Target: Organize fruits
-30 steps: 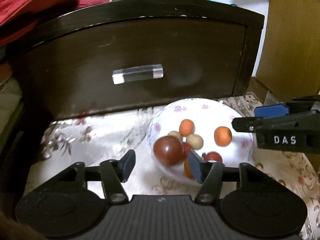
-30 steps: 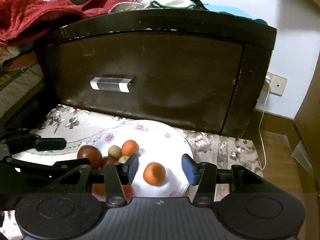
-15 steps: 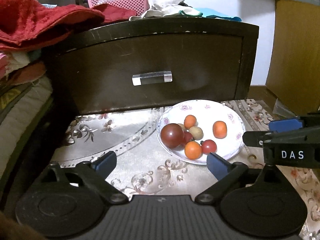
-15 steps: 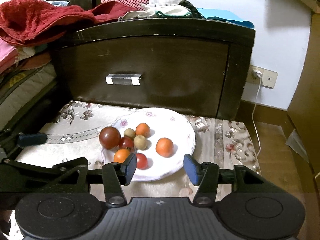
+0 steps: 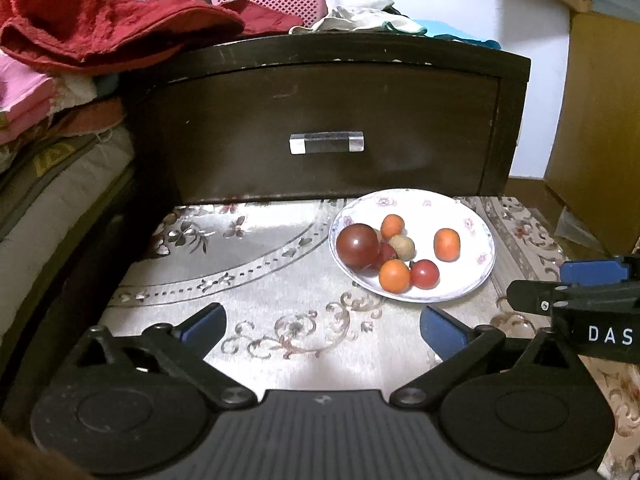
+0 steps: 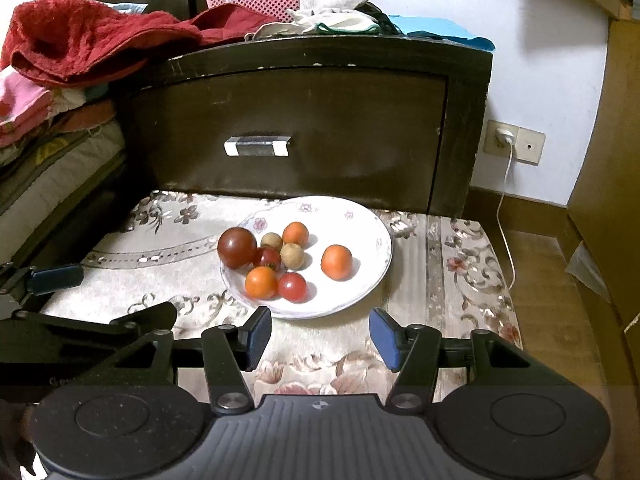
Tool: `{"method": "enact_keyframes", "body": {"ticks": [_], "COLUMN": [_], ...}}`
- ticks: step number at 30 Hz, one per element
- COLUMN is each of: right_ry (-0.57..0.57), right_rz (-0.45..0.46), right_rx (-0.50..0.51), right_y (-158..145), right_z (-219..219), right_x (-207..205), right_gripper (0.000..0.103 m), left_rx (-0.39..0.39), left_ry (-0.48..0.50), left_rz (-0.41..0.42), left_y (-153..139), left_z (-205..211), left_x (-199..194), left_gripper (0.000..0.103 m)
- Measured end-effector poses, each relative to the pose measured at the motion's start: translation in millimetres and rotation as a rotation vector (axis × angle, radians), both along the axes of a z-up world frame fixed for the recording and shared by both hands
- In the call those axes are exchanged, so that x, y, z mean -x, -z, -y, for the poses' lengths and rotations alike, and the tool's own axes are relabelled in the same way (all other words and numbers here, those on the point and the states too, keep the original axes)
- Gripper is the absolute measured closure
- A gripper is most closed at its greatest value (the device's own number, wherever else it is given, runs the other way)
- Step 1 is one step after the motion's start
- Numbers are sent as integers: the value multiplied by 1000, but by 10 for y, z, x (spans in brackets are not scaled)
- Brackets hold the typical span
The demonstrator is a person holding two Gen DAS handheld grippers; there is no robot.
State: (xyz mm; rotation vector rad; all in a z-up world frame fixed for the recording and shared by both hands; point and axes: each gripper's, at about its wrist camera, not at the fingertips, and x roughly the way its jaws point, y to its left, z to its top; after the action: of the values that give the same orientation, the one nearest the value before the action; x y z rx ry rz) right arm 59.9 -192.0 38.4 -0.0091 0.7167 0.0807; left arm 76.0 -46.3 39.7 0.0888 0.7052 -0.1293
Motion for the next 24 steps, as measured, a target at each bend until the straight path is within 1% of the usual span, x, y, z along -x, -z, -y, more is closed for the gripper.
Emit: {"method": "enact_keyframes", "body": {"ticks": [3, 10, 24], "right_ry": [1, 5, 26], "right_rz": [-7, -19, -30], "right_rx": [6, 8, 3], "right_y": [17, 25, 7], "right_z": [-19, -34, -49], "right_x": [54, 171, 419], "right_gripper": [51, 51, 51], "left_rx": [-6, 28, 40], "left_ry": [-1, -12, -4], "left_rz": [-2, -18, -25], "left_y": [-2, -18, -32], "left_z": [-2, -45, -92], "left_x": [41, 139, 364], "left_gripper": [0, 0, 0]}}
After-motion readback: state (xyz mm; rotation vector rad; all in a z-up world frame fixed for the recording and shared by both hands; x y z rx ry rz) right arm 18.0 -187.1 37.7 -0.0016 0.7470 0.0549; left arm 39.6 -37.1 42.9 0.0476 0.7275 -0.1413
